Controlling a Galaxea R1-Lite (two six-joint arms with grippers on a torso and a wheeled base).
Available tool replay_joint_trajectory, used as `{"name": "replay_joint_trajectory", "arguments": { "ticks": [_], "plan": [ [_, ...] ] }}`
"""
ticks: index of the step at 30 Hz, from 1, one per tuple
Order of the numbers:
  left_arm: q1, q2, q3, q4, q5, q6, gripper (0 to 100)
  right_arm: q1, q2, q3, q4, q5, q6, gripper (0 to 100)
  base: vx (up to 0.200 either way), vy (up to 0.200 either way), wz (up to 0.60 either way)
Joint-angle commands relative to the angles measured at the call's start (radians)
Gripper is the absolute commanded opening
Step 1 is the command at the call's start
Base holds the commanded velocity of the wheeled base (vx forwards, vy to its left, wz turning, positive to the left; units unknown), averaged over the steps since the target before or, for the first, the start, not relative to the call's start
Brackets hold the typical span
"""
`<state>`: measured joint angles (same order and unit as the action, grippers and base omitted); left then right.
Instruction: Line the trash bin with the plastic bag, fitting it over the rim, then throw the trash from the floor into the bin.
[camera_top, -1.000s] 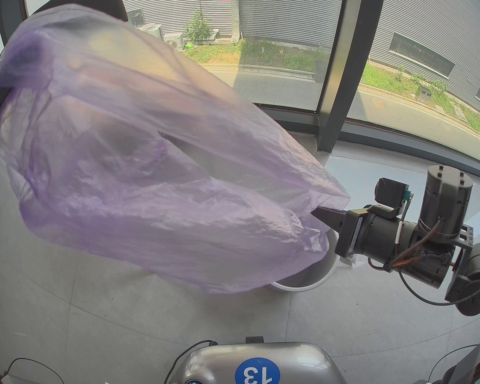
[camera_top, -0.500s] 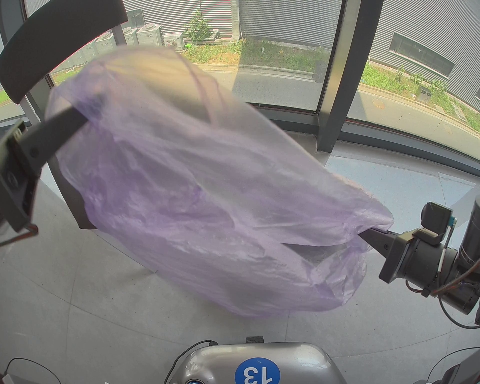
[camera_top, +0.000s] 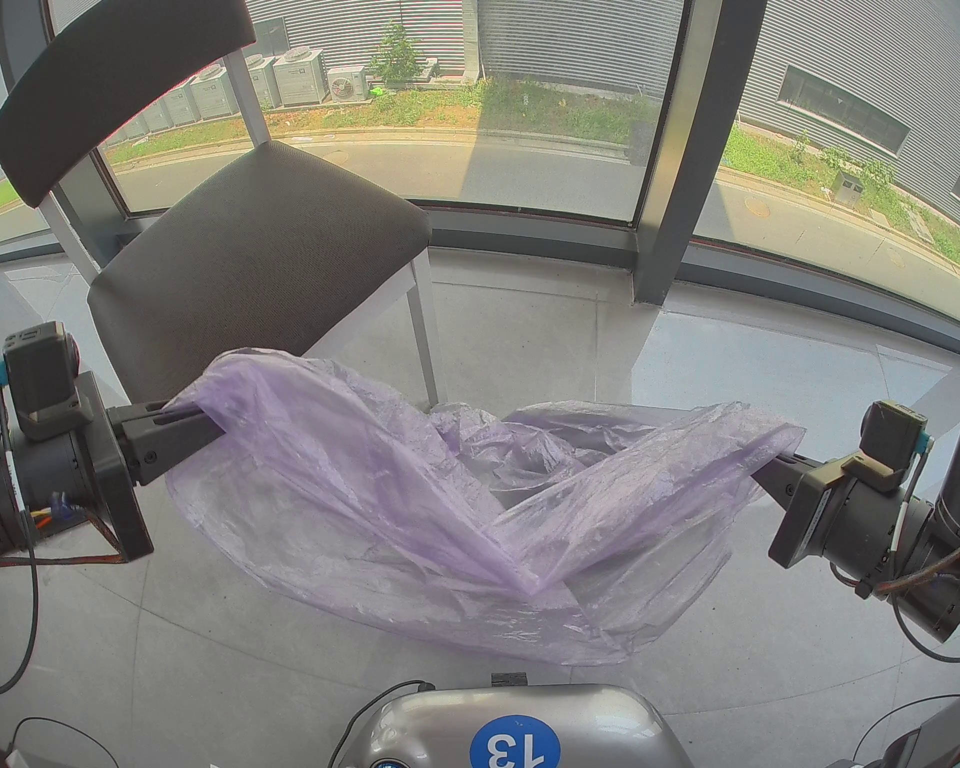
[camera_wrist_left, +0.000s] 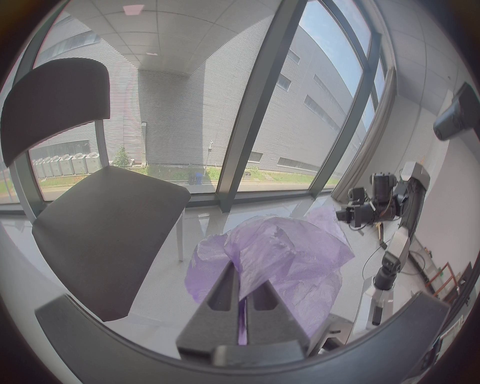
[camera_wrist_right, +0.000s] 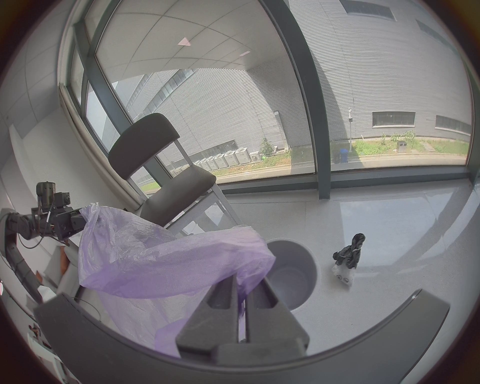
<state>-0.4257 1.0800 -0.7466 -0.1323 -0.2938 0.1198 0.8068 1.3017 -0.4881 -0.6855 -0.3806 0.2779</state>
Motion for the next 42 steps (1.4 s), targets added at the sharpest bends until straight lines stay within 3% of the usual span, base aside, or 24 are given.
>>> {"name": "replay_joint_trajectory", "arguments": {
  "ticks": [1,13,29,37,42],
  "plan": [
    [0.002,0.000,0.001,0.023,0.021,0.012,0,0.005,-0.004,0.017,0.003,-0.021,-0.022,0,0.000,0.000,0.00],
    [-0.036,0.052,-0.013,0.086,0.170,0.107,0,-0.024,-0.016,0.097,0.021,-0.029,-0.154,0,0.000,0.000,0.00],
    [-0.093,0.147,0.016,0.040,0.191,0.103,0,-0.049,-0.009,0.134,0.021,-0.038,-0.194,0,0.000,0.000,0.00],
    [-0.128,0.230,0.038,-0.087,0.193,0.101,0,-0.090,0.002,0.151,0.020,-0.007,-0.206,0,0.000,0.000,0.00],
    [-0.174,0.301,0.006,-0.217,0.220,0.101,0,-0.084,-0.009,0.175,0.000,0.066,-0.243,0,0.000,0.000,0.00]
  ]
}}
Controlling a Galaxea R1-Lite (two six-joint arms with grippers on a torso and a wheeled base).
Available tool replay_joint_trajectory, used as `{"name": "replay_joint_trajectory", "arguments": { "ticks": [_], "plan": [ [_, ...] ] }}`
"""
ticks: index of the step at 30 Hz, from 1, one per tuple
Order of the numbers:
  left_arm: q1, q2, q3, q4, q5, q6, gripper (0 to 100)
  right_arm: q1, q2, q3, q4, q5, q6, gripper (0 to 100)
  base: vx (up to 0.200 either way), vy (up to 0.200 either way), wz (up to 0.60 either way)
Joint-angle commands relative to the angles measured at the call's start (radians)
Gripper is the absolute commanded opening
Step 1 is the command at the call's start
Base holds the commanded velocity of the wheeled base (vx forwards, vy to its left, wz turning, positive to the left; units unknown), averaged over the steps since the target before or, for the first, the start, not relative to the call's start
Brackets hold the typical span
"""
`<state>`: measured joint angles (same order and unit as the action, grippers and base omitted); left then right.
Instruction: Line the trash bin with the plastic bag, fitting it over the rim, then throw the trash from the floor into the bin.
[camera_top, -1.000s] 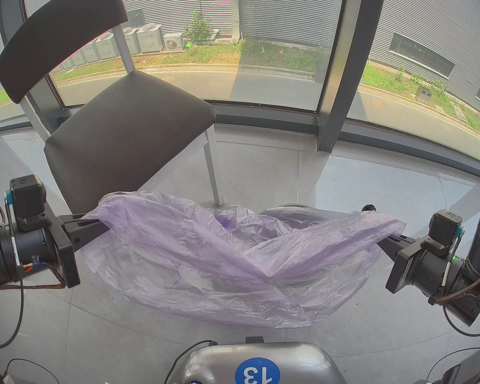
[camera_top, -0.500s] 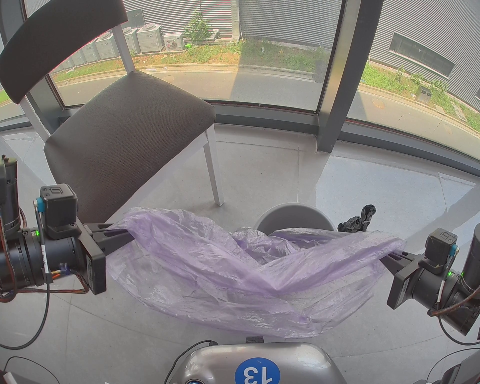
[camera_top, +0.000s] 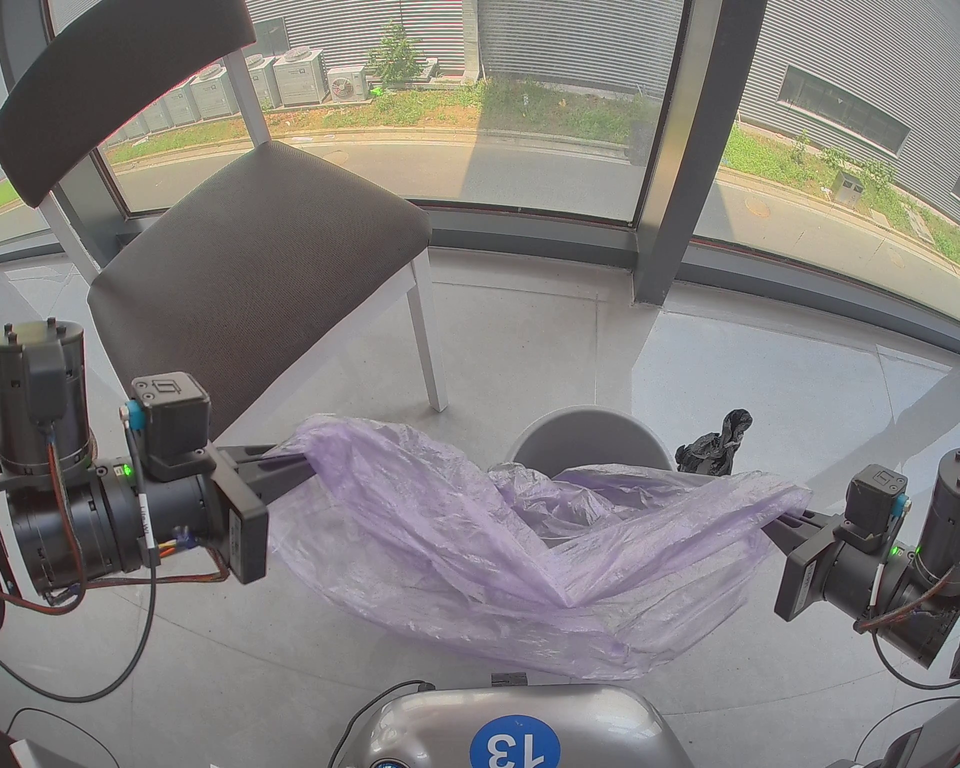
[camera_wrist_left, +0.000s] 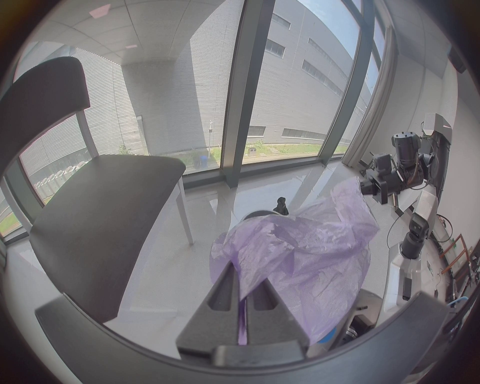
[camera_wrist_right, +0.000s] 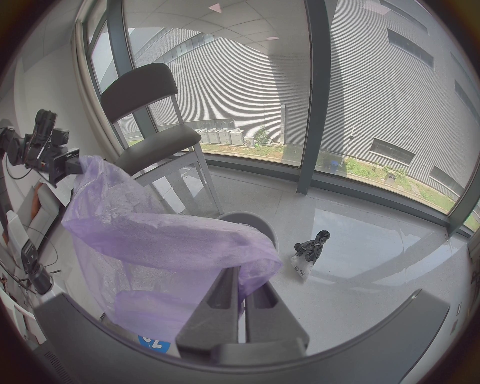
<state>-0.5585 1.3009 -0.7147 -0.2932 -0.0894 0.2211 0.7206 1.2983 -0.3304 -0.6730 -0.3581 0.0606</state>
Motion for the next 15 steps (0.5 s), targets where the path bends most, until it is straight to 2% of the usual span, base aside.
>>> {"name": "replay_joint_trajectory", "arguments": {
  "ticks": [1,6,15],
  "plan": [
    [-0.063,0.103,-0.042,-0.080,0.017,0.000,0,-0.003,-0.013,0.008,-0.016,0.076,-0.061,0,0.000,0.000,0.00],
    [-0.141,0.170,-0.078,-0.116,0.022,-0.003,0,-0.004,-0.031,-0.062,0.001,0.182,-0.116,0,0.000,0.000,0.00],
    [-0.235,0.275,-0.157,-0.224,0.072,-0.083,0,0.010,0.024,-0.165,0.023,0.192,-0.116,0,0.000,0.000,0.00]
  ]
}}
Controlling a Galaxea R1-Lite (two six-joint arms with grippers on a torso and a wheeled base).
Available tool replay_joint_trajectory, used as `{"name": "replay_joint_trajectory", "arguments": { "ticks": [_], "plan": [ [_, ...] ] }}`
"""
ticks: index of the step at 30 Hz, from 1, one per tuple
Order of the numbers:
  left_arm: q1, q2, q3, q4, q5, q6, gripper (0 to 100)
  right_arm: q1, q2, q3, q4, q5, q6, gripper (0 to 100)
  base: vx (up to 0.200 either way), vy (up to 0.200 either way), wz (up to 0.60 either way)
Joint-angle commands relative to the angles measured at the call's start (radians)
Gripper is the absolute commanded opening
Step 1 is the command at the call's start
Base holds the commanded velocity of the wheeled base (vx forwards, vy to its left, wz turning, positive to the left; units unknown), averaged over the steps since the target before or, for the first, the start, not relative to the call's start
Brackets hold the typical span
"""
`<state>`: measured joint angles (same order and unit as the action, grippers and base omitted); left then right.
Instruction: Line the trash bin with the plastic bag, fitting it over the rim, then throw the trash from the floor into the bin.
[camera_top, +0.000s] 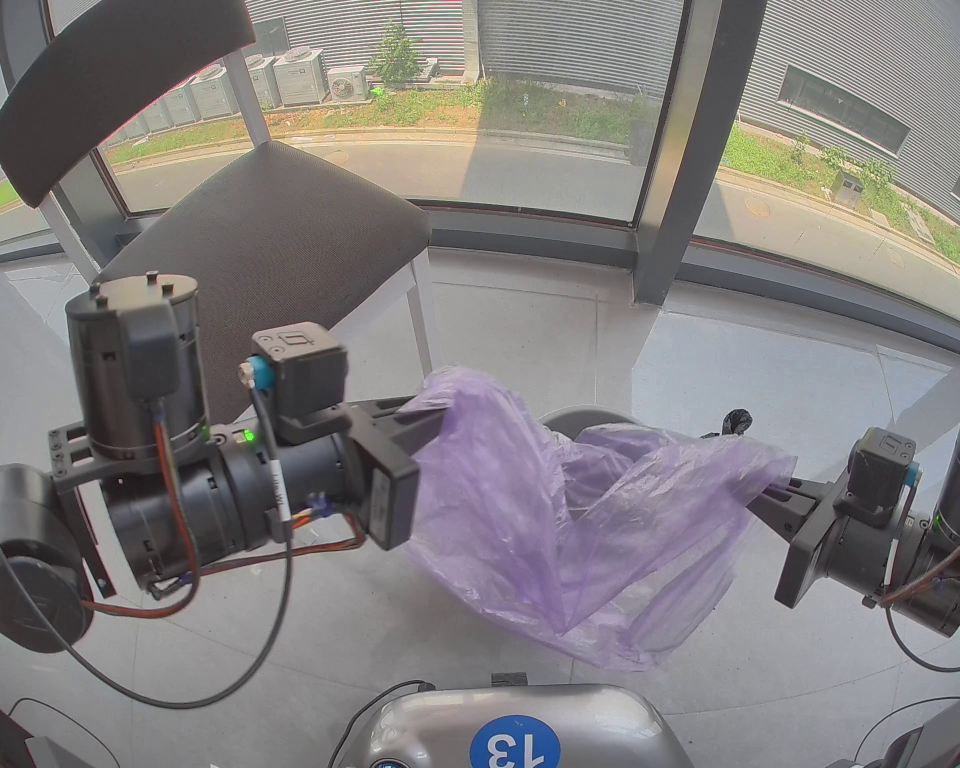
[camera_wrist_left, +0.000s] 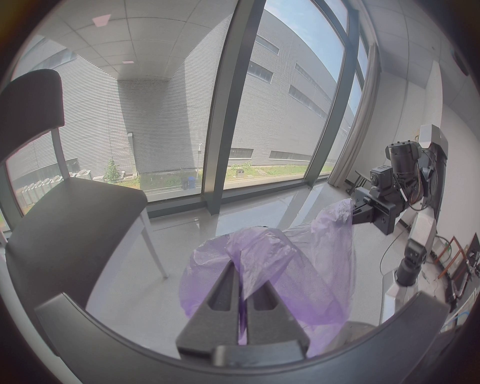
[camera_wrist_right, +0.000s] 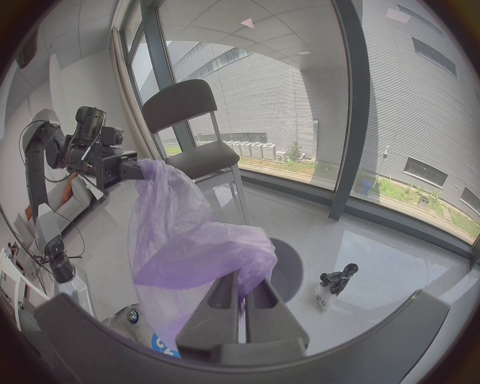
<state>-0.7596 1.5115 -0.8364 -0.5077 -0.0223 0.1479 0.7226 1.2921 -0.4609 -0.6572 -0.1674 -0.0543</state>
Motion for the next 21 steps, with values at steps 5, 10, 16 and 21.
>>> {"name": "replay_joint_trajectory", "arguments": {
  "ticks": [5,10,16,21],
  "plan": [
    [-0.076,0.133,-0.105,-0.018,0.010,-0.033,0,0.015,0.059,-0.064,0.010,0.000,-0.001,0,0.000,0.000,0.00],
    [-0.129,0.239,-0.199,-0.057,0.079,-0.129,0,-0.006,0.050,-0.075,0.065,0.000,-0.027,0,0.000,0.000,0.00],
    [-0.144,0.289,-0.247,-0.060,0.085,-0.136,0,-0.023,0.030,-0.091,0.122,0.000,-0.032,0,0.000,0.000,0.00],
    [-0.144,0.322,-0.248,-0.080,0.085,-0.154,0,-0.078,0.015,-0.096,0.160,0.000,-0.050,0,0.000,0.000,0.00]
  ]
}}
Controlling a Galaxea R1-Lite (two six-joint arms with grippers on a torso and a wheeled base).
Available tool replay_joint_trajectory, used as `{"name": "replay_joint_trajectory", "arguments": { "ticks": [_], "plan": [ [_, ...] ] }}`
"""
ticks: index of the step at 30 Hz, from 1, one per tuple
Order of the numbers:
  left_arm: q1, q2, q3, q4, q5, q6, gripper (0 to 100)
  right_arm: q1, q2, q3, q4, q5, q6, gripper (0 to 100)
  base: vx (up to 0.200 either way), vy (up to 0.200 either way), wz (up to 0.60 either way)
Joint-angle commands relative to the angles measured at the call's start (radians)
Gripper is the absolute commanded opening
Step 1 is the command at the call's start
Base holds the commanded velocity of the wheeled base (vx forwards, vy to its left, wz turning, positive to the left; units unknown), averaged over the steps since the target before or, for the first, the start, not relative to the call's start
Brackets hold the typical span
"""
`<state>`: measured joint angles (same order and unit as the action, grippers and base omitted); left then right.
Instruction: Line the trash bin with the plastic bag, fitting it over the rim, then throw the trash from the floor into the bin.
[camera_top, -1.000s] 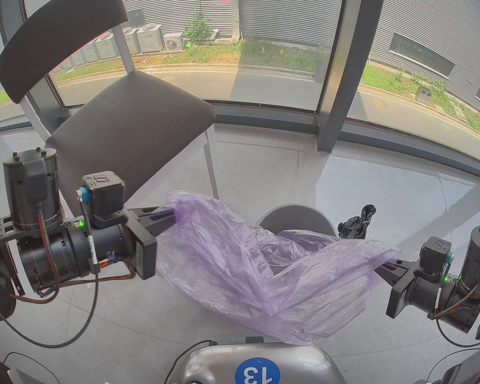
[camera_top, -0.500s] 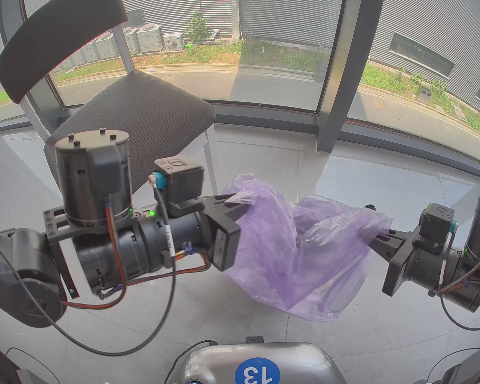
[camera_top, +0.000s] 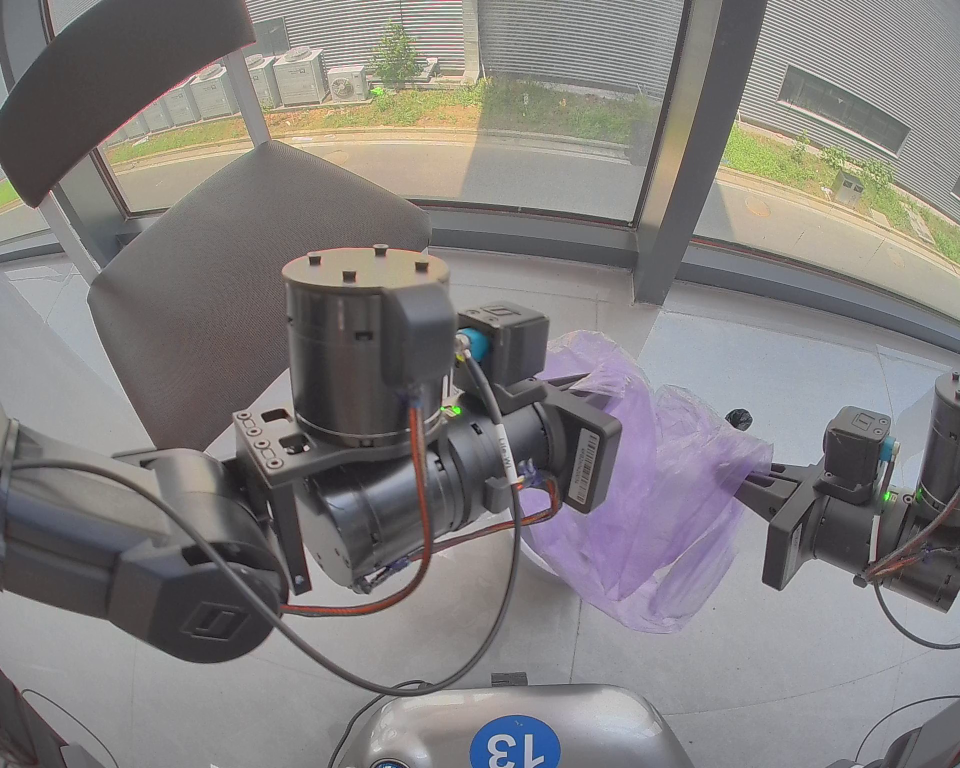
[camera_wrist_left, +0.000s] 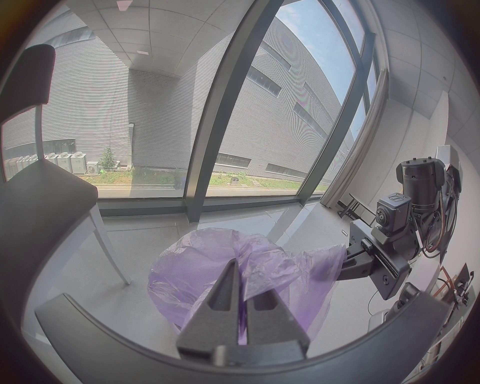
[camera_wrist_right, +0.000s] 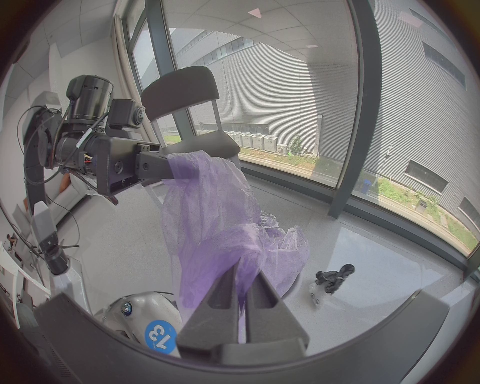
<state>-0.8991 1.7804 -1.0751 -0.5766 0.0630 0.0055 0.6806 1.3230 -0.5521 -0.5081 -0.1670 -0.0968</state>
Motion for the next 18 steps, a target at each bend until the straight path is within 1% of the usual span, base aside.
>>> {"name": "replay_joint_trajectory", "arguments": {
  "ticks": [1,8,11,15,16,17,18],
  "plan": [
    [-0.003,0.060,-0.011,-0.017,0.000,-0.018,0,-0.044,-0.016,-0.005,0.011,0.000,-0.009,0,0.000,0.000,0.00],
    [0.005,0.114,-0.011,-0.034,-0.002,-0.027,0,-0.082,-0.005,0.006,0.013,0.001,-0.008,0,0.000,0.000,0.00],
    [0.006,0.123,-0.005,-0.034,-0.002,-0.068,0,-0.092,0.015,0.012,0.022,0.004,-0.008,0,0.000,0.000,0.00],
    [0.009,0.139,0.009,-0.040,-0.002,-0.090,0,-0.108,0.042,0.008,0.025,0.012,-0.006,0,0.000,0.000,0.00],
    [0.019,0.154,0.021,-0.055,-0.003,-0.099,0,-0.124,0.061,0.006,0.017,0.047,0.000,0,0.000,0.000,0.00],
    [0.019,0.154,0.021,-0.055,-0.003,-0.099,0,-0.124,0.061,0.006,0.017,0.047,0.000,0,0.000,0.000,0.00],
    [0.023,0.165,0.032,-0.081,-0.003,-0.102,0,-0.139,0.068,0.009,0.016,0.075,0.002,0,0.000,0.000,0.00]
  ]
}}
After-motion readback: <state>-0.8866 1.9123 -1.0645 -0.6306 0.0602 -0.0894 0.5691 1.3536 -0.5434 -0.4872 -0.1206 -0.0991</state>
